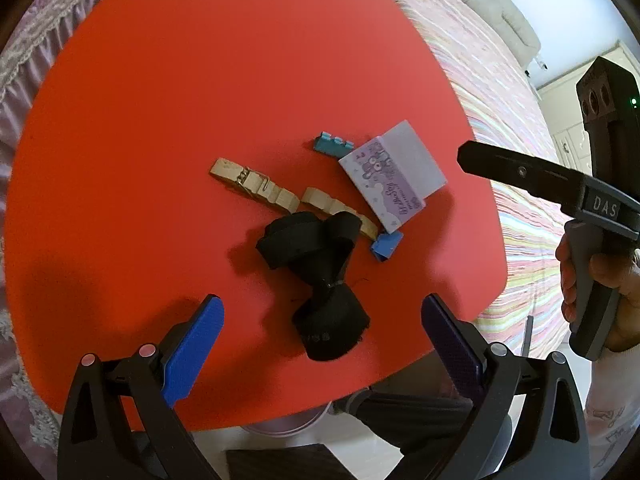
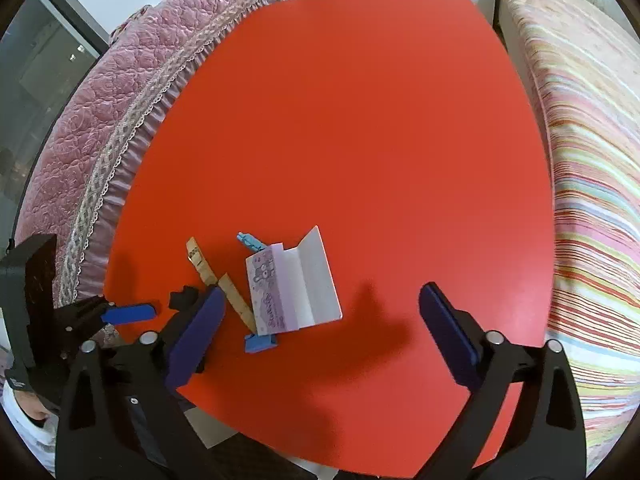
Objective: Collect trash
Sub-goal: 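Grasp the black socks with the left gripper while the right gripper grasps the purple card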
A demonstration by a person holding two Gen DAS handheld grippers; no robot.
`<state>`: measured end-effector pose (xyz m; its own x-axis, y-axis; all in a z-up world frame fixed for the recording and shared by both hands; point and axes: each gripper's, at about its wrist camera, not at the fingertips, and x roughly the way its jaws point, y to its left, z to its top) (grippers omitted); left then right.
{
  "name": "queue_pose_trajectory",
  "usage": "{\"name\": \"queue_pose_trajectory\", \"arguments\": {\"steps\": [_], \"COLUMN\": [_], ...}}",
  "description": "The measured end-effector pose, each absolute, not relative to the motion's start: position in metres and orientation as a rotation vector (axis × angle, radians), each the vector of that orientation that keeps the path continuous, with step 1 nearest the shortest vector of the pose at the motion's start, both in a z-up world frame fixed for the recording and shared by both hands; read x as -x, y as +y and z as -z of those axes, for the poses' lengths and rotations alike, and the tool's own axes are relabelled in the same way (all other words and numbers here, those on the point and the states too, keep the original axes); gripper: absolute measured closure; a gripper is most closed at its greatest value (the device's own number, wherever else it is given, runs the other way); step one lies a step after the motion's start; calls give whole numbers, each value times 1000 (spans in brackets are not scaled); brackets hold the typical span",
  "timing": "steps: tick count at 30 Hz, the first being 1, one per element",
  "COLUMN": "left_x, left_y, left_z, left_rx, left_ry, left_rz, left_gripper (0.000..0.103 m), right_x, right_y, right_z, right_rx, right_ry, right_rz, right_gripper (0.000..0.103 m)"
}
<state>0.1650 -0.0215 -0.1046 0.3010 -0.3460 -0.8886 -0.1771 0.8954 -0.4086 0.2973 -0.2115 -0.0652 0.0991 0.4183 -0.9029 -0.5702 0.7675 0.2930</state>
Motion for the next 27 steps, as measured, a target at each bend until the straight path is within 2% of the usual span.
{"name": "queue_pose_trajectory", "arguments": {"steps": [2,4,6,8,10,11,15,16,19,23,27], "left_x": [-166,-167,-170,-170,-170,-170,-169,-169,-169,-167,-163], "left_y": [-23,-25,-23,-23,-22,-20,-18,-19,-18,-18,-16], "left_z": [107,109,112,114,113,114,115,115,112,107,103], "left_rx": [483,474,476,470,461,459,456,448,427,380,342], "left_ry": [1276,1278,1288,1292,1287,1288,1294,1296,1283,1263,1240], "left_rz": [125,126,124,118,114,114,122,124,138,146,160], "left_gripper": [9,14,28,34,39,48,68,70,76,80,81], "right_x": [-300,-303,-304,-305,-305,-305,-301,-300,-298,-294,-290], "right_y": [-211,-210,-210,-209,-209,-209,-205,-205,-205,-206,-207], "right_z": [70,78,86,92,98,101,105,105,103,98,91], "right_rx": [136,134,118,112,95,91,91,92,100,105,114], "right_ry": [1288,1304,1321,1331,1344,1349,1358,1356,1343,1319,1299], "right_rz": [-741,-743,-757,-760,-772,-777,-802,-804,-801,-794,-786], "right_gripper": [19,28,34,36,43,45,67,76,93,100,103]}}
